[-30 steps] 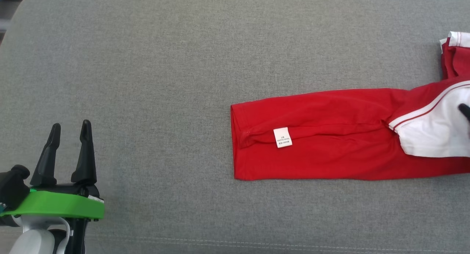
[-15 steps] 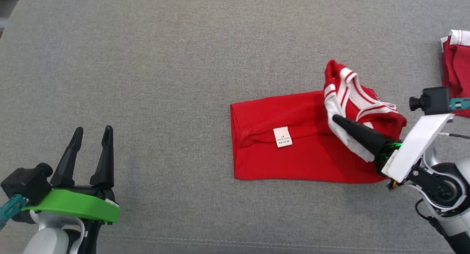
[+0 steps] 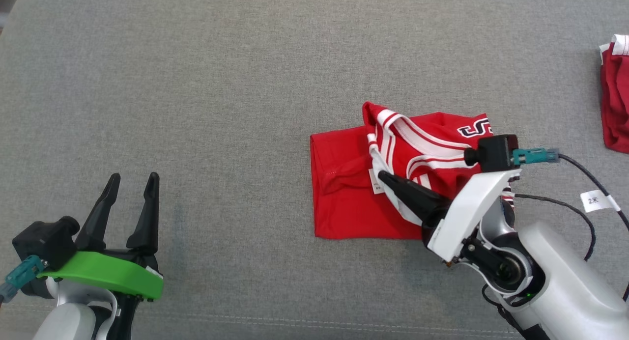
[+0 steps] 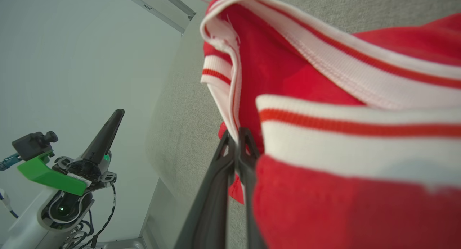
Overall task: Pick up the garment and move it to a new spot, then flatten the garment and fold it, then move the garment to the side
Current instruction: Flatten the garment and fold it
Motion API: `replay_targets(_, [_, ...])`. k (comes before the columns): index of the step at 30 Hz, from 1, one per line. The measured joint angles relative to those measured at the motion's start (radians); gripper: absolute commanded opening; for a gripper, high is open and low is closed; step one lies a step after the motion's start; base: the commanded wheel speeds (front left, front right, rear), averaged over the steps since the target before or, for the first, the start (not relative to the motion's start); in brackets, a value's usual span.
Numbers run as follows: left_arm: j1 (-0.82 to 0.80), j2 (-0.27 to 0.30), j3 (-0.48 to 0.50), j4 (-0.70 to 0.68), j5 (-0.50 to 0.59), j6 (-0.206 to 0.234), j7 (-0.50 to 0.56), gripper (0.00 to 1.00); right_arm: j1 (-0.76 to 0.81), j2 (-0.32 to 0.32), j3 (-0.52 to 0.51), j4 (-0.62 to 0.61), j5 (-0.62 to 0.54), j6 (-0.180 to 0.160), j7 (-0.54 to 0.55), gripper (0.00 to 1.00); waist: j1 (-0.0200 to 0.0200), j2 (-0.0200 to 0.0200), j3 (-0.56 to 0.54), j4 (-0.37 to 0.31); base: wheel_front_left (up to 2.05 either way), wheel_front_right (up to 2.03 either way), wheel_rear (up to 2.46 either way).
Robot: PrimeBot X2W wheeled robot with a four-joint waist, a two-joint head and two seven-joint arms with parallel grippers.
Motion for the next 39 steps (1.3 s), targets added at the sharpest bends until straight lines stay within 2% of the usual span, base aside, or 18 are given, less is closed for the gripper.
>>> replay_targets(2, [-0.003,0.000,-0.003,0.005,0.000,-0.001,0.000,1.00,-0.005,0.012,0.029,0.012,-0.024,-0.005,0.000,0.00,0.0000,0.0000,0.001,-0.001,0.00,0.00,0.00])
replay_targets(3, [-0.006,0.000,-0.004,0.008,0.000,-0.001,0.000,1.00,-0.009,0.018,0.043,0.018,-0.034,-0.006,0.000,0.20,0.0000,0.0000,0.002,-0.001,0.00,0.00,0.00])
replay_targets(4, [-0.011,-0.001,-0.004,0.011,0.000,-0.001,0.000,1.00,-0.017,0.021,0.056,0.024,-0.049,-0.006,0.000,0.54,0.0000,0.0000,0.002,-0.002,0.00,0.00,0.00])
replay_targets(5, [-0.016,0.000,-0.003,0.014,0.000,-0.001,0.000,1.00,-0.026,0.021,0.068,0.026,-0.071,-0.005,0.000,1.00,0.0000,0.0000,0.003,-0.003,0.00,0.00,0.00])
replay_targets(9, [-0.020,-0.001,0.001,0.022,0.000,-0.001,0.000,1.00,-0.060,0.047,0.082,0.030,-0.092,-0.004,-0.023,1.00,0.0000,0.0000,0.003,-0.007,0.00,0.00,0.00])
replay_targets(11, [-0.020,0.000,0.010,0.024,0.000,-0.001,0.000,1.00,-0.082,0.085,0.087,0.021,-0.092,0.000,-0.038,1.00,0.0000,0.0000,0.002,-0.013,0.00,0.00,0.00])
replay_targets(16, [-0.020,0.002,0.021,0.026,0.000,-0.001,0.000,1.00,-0.100,0.146,0.140,-0.022,-0.082,0.038,-0.042,1.00,0.0000,0.0000,0.002,-0.029,0.00,0.00,0.00])
replay_targets(21, [-0.019,0.012,0.035,0.023,0.000,0.000,0.000,1.00,-0.103,0.161,0.154,-0.080,-0.072,0.063,-0.047,1.00,0.0000,0.0000,0.000,-0.049,0.00,0.00,0.00])
replay_targets(24, [-0.019,0.021,0.053,0.018,0.000,0.001,-0.002,1.00,-0.109,0.136,0.078,-0.115,-0.083,0.062,-0.098,1.00,0.0000,0.0000,-0.002,-0.067,0.00,0.00,0.00])
replay_targets(30, [-0.018,0.015,0.055,0.009,-0.009,0.002,-0.008,1.00,-0.075,0.007,-0.095,-0.074,-0.102,-0.017,-0.154,1.00,0.0000,0.0000,-0.011,-0.091,0.00,0.00,0.00])
replay_targets(33, [-0.018,0.003,0.047,-0.002,-0.010,0.002,-0.008,1.00,-0.014,-0.036,-0.151,-0.038,-0.093,-0.043,-0.167,1.00,0.0000,0.0000,-0.016,-0.101,0.00,0.00,0.00])
replay_targets(39, [-0.018,0.000,0.041,-0.014,-0.010,0.002,-0.007,1.00,0.077,-0.078,-0.173,0.007,-0.051,-0.045,-0.166,1.00,0.0000,0.0000,-0.009,-0.104,0.00,0.00,0.00])
